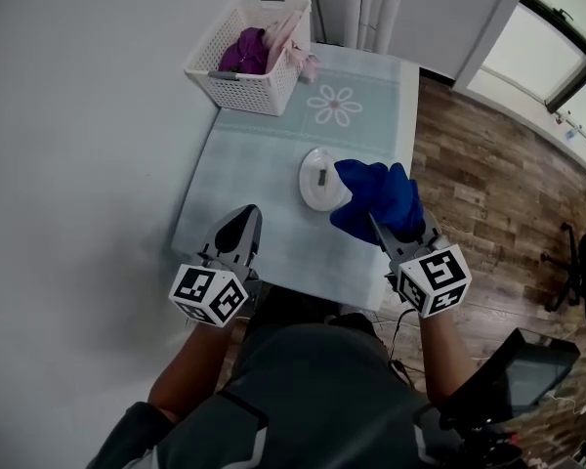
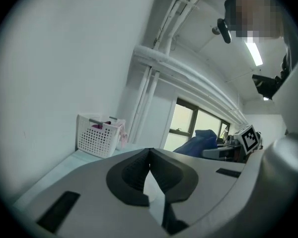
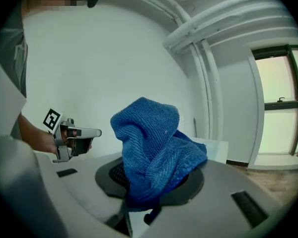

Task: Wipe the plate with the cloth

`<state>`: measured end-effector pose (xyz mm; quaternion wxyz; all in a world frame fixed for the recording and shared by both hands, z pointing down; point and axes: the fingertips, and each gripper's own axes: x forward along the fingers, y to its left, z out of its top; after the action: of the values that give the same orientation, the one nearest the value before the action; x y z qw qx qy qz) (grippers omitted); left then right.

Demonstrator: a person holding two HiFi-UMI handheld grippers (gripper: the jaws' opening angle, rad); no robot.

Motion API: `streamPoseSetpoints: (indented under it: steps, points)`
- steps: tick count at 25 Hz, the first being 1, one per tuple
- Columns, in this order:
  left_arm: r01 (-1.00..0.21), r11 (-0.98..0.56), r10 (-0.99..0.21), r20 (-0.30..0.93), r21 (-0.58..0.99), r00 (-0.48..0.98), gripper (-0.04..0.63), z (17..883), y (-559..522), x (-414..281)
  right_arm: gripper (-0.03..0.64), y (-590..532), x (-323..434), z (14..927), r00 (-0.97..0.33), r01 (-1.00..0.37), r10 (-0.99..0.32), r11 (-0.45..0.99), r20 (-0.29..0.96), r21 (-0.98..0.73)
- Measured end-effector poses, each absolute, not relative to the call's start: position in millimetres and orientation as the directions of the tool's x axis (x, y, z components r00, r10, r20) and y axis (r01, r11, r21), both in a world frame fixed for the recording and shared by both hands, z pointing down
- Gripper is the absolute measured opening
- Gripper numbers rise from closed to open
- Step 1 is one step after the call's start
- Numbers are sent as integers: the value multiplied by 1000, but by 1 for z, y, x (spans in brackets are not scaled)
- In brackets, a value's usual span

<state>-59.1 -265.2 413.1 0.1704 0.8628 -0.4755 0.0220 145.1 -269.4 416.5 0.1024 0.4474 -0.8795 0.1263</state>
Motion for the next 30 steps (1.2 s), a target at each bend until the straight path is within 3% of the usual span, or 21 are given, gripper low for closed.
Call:
streamPoseSetpoints:
  steps: [10, 30]
  points:
    - [-778, -608, -781, 53, 156, 622, 9, 317, -255, -66, 124, -246, 129, 322, -546, -830, -835, 527, 71, -180]
    - [-806, -582, -806, 55, 104, 589, 9, 295, -247, -89, 123, -221, 122, 291, -408, -911, -911, 401, 64, -102]
